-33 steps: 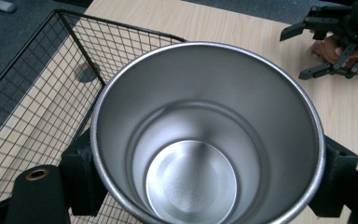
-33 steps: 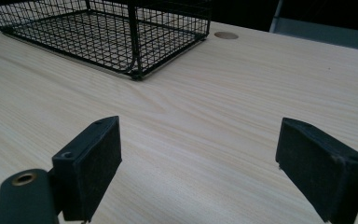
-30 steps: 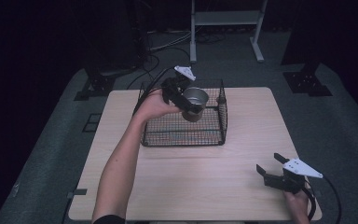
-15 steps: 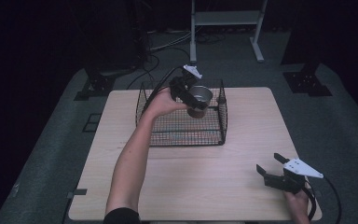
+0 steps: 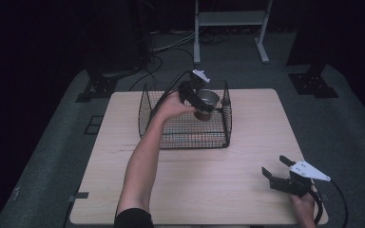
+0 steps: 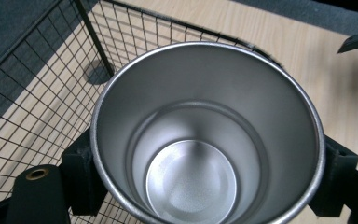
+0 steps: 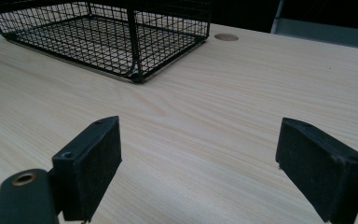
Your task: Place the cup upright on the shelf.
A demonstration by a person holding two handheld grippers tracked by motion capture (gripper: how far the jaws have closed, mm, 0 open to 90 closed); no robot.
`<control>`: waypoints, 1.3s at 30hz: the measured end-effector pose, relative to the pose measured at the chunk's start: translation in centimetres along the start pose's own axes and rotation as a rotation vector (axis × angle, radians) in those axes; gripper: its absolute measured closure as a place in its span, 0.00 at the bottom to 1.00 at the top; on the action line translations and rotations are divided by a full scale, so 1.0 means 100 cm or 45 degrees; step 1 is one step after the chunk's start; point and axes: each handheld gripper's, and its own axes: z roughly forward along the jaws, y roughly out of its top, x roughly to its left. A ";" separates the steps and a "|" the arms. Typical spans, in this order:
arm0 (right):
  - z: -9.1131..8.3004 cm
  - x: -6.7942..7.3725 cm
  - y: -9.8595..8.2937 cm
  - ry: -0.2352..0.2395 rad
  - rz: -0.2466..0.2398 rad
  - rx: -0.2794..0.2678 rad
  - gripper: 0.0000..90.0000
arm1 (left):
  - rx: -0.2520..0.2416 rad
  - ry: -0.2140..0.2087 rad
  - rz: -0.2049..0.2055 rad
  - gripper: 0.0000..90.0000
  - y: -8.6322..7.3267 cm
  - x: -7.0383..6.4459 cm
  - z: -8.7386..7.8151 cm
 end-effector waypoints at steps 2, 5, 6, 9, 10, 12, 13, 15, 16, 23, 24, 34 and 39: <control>0.000 0.000 0.000 0.001 -0.002 0.000 0.15 | 0.001 0.007 -0.009 0.20 -0.001 0.002 0.004; 0.000 0.000 0.000 0.001 0.000 0.000 0.15 | 0.012 0.013 -0.017 0.20 -0.004 0.004 0.010; 0.000 0.000 0.000 0.002 0.002 -0.001 0.15 | 0.016 0.006 -0.024 0.20 -0.005 0.005 0.013; 0.000 0.000 0.000 0.004 0.004 -0.002 0.15 | 0.019 0.014 -0.035 0.20 -0.007 0.007 0.020; 0.000 0.000 0.000 0.003 0.005 -0.003 0.15 | 0.016 0.015 -0.035 0.20 -0.008 0.007 0.022; 0.000 -0.001 0.000 0.004 0.005 -0.004 0.15 | 0.015 0.014 -0.044 0.20 -0.009 0.008 0.026; 0.000 -0.001 0.000 0.006 0.004 -0.005 0.15 | 0.019 0.007 -0.059 0.20 -0.010 0.008 0.029; 0.000 -0.001 0.000 0.009 0.007 -0.003 0.15 | 0.026 0.011 -0.075 0.20 -0.012 0.009 0.032; 0.000 -0.001 0.000 0.009 0.009 -0.002 0.15 | 0.025 0.011 -0.078 0.20 -0.013 0.010 0.034; 0.000 -0.001 0.000 0.013 0.000 -0.009 0.15 | 0.067 0.007 -0.087 0.20 -0.018 0.012 0.047; 0.000 -0.001 0.000 0.014 0.000 -0.009 0.15 | 0.070 0.002 -0.091 0.20 -0.018 0.013 0.048; 0.000 -0.002 0.000 0.019 0.005 -0.010 0.15 | 0.145 0.030 -0.099 0.20 -0.026 0.018 0.063; 0.000 -0.001 0.000 0.020 0.001 -0.013 0.15 | 0.173 0.035 -0.111 0.20 -0.029 0.020 0.069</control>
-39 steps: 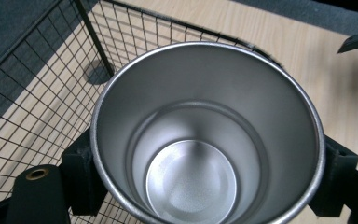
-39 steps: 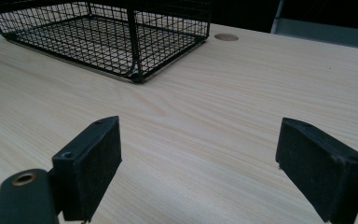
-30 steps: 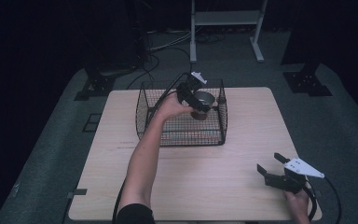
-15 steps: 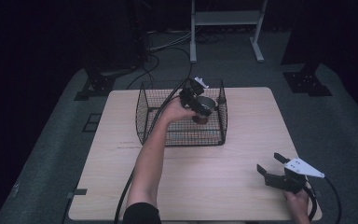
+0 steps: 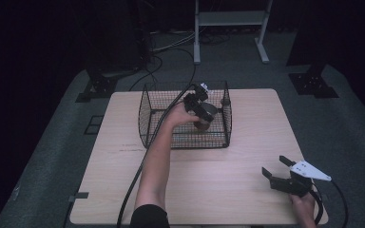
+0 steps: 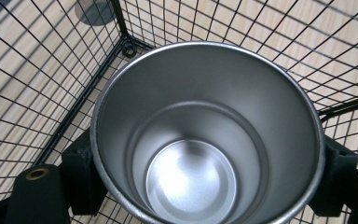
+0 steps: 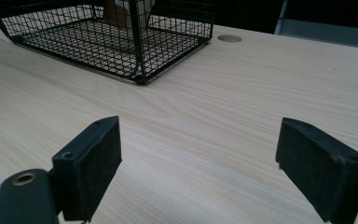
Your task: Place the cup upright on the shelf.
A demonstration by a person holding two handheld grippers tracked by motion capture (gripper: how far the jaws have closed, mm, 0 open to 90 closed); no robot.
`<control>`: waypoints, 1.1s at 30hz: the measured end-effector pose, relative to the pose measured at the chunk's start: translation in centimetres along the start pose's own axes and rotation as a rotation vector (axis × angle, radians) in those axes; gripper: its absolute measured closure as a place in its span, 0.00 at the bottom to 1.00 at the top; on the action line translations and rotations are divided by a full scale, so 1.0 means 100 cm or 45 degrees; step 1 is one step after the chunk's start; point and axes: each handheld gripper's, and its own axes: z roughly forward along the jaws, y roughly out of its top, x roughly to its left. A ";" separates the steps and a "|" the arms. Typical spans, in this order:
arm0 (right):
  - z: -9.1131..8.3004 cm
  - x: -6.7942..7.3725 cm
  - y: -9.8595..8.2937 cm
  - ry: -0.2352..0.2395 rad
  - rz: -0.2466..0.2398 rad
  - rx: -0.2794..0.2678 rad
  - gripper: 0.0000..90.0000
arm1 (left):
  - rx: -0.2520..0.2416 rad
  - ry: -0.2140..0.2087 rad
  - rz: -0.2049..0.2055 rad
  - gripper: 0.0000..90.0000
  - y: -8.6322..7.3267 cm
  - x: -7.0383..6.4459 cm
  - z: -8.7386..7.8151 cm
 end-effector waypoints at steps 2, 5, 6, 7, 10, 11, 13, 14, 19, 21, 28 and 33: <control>0.000 0.000 0.000 0.002 0.001 -0.002 0.15 | 0.003 0.009 -0.002 0.20 0.000 0.000 0.003; 0.000 0.000 0.000 0.003 0.002 -0.001 0.15 | 0.001 0.007 -0.018 0.20 0.000 0.002 0.006; 0.000 0.000 0.000 0.004 0.002 -0.001 0.15 | 0.003 0.009 -0.025 0.20 0.000 0.002 0.007; 0.000 0.000 0.000 0.004 0.002 -0.001 0.15 | 0.012 0.011 -0.020 0.20 0.000 0.002 0.008; 0.000 0.000 0.000 0.005 0.000 -0.004 0.15 | 0.035 0.010 -0.020 0.20 -0.001 0.003 0.012; 0.000 0.000 0.000 0.006 -0.001 -0.004 0.15 | 0.036 0.006 -0.027 0.20 -0.001 0.003 0.013; 0.000 0.000 0.000 0.007 0.000 -0.006 0.15 | 0.042 0.004 -0.035 0.20 -0.002 0.005 0.015; 0.000 0.000 0.000 0.007 0.000 -0.006 0.15 | 0.047 0.003 -0.036 0.20 -0.003 0.006 0.016; 0.000 0.000 0.000 0.009 0.000 -0.007 0.15 | 0.038 -0.003 -0.043 0.20 -0.004 0.007 0.019; 0.000 0.000 0.000 0.011 0.003 -0.007 0.15 | 0.053 0.006 -0.025 0.19 -0.004 0.007 0.019; 0.000 0.000 0.000 0.012 0.007 -0.005 0.15 | 0.061 -0.004 -0.039 0.19 -0.009 0.007 0.017; 0.000 0.000 0.000 0.011 0.010 -0.005 0.15 | 0.069 -0.004 -0.047 0.17 -0.016 0.007 0.015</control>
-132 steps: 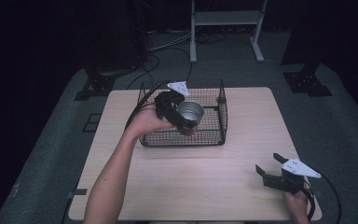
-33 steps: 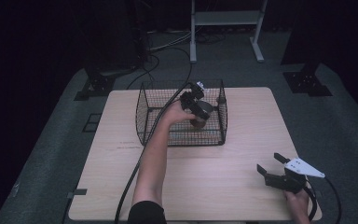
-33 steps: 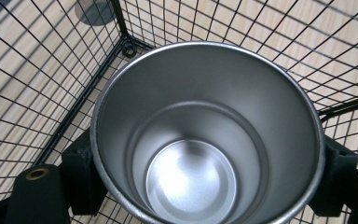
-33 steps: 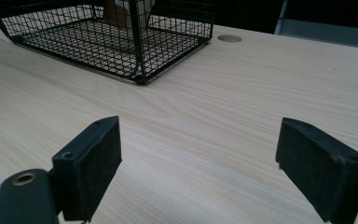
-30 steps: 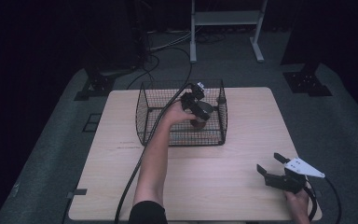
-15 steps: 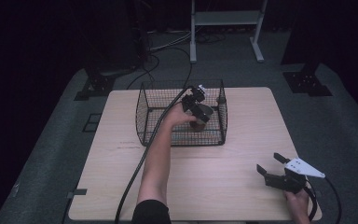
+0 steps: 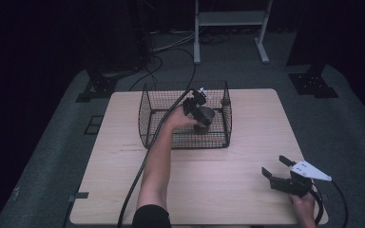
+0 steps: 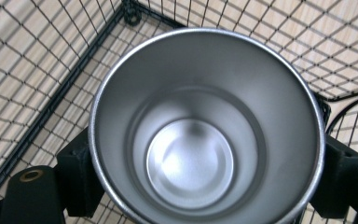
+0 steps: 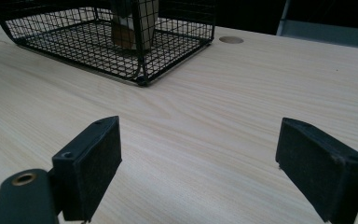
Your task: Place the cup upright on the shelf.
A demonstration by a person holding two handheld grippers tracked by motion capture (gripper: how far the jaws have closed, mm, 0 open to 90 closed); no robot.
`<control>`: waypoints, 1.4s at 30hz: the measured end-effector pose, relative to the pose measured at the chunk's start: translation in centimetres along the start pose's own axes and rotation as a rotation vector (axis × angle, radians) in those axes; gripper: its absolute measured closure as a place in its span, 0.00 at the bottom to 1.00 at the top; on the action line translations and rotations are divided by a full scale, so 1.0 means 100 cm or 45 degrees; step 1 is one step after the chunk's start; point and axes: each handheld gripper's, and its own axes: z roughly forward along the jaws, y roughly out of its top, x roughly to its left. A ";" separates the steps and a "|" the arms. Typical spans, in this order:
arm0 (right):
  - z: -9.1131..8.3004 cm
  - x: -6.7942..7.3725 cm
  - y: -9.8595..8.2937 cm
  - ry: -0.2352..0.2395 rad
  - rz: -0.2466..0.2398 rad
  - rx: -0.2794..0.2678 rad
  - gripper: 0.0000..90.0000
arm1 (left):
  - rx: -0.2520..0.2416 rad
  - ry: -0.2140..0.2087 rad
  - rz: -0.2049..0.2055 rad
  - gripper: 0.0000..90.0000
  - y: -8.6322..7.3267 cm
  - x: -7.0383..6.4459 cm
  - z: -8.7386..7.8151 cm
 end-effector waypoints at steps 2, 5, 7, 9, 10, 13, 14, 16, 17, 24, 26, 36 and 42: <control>0.000 0.000 0.000 -0.001 0.000 0.000 0.15 | 0.002 0.003 -0.006 0.16 -0.002 0.001 -0.002; 0.000 0.000 0.000 -0.002 0.001 0.001 0.15 | 0.021 0.002 -0.004 0.15 -0.004 0.002 -0.003; 0.000 0.000 0.000 -0.003 0.001 0.000 0.15 | 0.014 -0.006 -0.005 0.15 -0.004 0.002 -0.003; 0.000 0.000 0.000 -0.003 0.001 0.000 0.15 | 0.017 -0.009 0.000 0.15 -0.004 0.000 -0.002; 0.000 0.000 0.000 -0.003 0.000 0.000 0.15 | 0.018 -0.008 0.005 0.15 -0.003 0.000 -0.002; 0.000 0.000 0.000 -0.002 0.001 0.000 0.15 | 0.024 -0.001 0.020 0.14 -0.002 -0.002 -0.003; 0.000 0.000 0.000 -0.001 0.000 0.000 0.15 | 0.015 -0.005 0.018 0.14 -0.002 -0.002 -0.003; 0.000 0.000 0.000 -0.001 0.001 -0.001 0.15 | 0.005 -0.008 0.013 0.13 -0.002 -0.002 -0.005; 0.000 0.000 0.000 0.000 0.001 -0.002 0.15 | 0.004 -0.005 0.015 0.13 -0.002 -0.003 -0.006; 0.000 0.000 0.000 -0.002 0.003 -0.003 0.15 | 0.006 -0.008 0.014 0.10 -0.002 -0.004 -0.010; 0.000 0.000 0.000 -0.003 0.003 -0.003 0.15 | 0.003 -0.006 0.018 0.09 -0.001 -0.005 -0.011; 0.000 0.000 0.000 -0.003 0.006 -0.003 0.15 | -0.016 0.027 0.028 0.08 0.000 -0.005 -0.018; 0.000 0.000 0.000 -0.002 0.005 -0.003 0.15 | -0.051 0.035 0.016 0.06 0.000 -0.005 -0.026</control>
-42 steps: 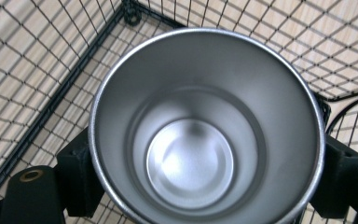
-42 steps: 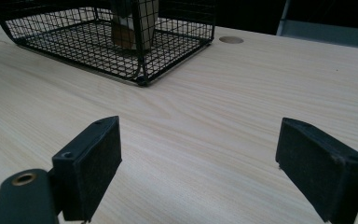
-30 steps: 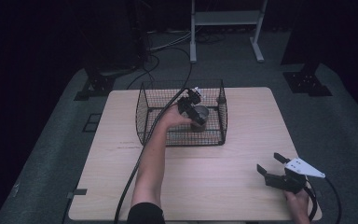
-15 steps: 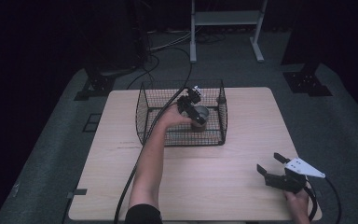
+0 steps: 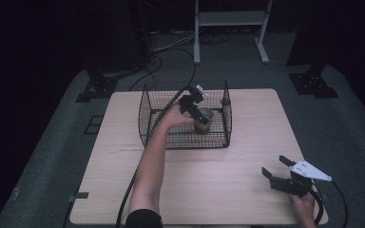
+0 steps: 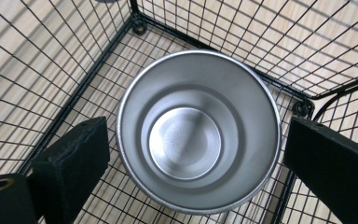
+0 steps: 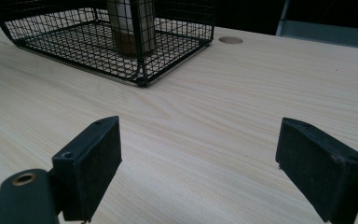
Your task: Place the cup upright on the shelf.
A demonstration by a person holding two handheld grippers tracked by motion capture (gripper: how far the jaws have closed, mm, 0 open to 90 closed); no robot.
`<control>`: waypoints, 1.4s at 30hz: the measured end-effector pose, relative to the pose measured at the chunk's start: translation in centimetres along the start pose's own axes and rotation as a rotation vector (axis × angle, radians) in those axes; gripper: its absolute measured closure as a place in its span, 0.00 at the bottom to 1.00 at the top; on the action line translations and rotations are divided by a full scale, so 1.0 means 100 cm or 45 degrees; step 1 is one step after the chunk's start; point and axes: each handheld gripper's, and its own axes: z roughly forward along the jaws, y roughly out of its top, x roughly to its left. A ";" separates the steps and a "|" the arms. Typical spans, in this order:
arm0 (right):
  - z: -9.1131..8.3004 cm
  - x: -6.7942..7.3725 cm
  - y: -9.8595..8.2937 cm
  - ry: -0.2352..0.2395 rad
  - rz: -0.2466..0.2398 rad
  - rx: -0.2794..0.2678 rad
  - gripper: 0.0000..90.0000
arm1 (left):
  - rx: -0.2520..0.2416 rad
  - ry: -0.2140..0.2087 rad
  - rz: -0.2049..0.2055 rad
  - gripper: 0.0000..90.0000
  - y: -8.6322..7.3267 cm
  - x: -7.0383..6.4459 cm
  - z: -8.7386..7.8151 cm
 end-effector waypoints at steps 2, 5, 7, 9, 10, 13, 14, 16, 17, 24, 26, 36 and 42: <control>0.000 0.000 0.000 0.001 0.000 0.000 0.15 | 0.008 0.019 0.008 0.06 0.000 -0.001 -0.002; 0.000 0.000 0.000 0.003 -0.002 0.000 0.15 | -0.007 0.024 0.003 0.06 0.000 -0.001 -0.007; 0.000 0.000 0.000 0.001 0.001 0.001 0.15 | -0.013 0.022 0.008 0.06 0.001 -0.001 -0.010; 0.000 0.000 0.000 0.000 0.005 0.001 0.15 | -0.024 0.025 0.013 0.06 0.000 -0.003 -0.014; 0.000 0.000 0.000 -0.003 0.004 0.000 0.15 | -0.030 0.025 0.015 0.06 0.000 -0.004 -0.017; 0.000 0.000 0.000 -0.007 0.003 -0.001 0.15 | -0.042 0.035 0.027 0.05 0.000 -0.008 -0.027; 0.000 0.000 0.000 -0.008 0.003 0.000 0.15 | -0.044 0.045 0.037 0.05 0.000 -0.010 -0.029; 0.000 0.001 0.000 -0.011 0.005 0.001 0.15 | -0.067 0.047 0.054 0.05 -0.002 -0.014 -0.035; 0.000 0.001 0.000 -0.012 0.004 0.001 0.15 | -0.068 0.046 0.063 0.05 -0.002 -0.016 -0.039; 0.001 0.001 0.000 -0.019 -0.006 0.005 0.15 | -0.108 0.055 0.064 0.05 -0.013 -0.022 -0.053; 0.001 0.001 0.000 -0.021 -0.003 0.006 0.15 | -0.120 0.057 0.069 0.05 -0.016 -0.025 -0.056; 0.001 0.001 0.000 -0.025 -0.007 0.010 0.15 | -0.155 0.048 0.085 0.05 -0.029 -0.038 -0.069; 0.001 0.001 0.000 -0.027 -0.010 0.013 0.15 | -0.191 0.047 0.090 0.05 -0.038 -0.047 -0.078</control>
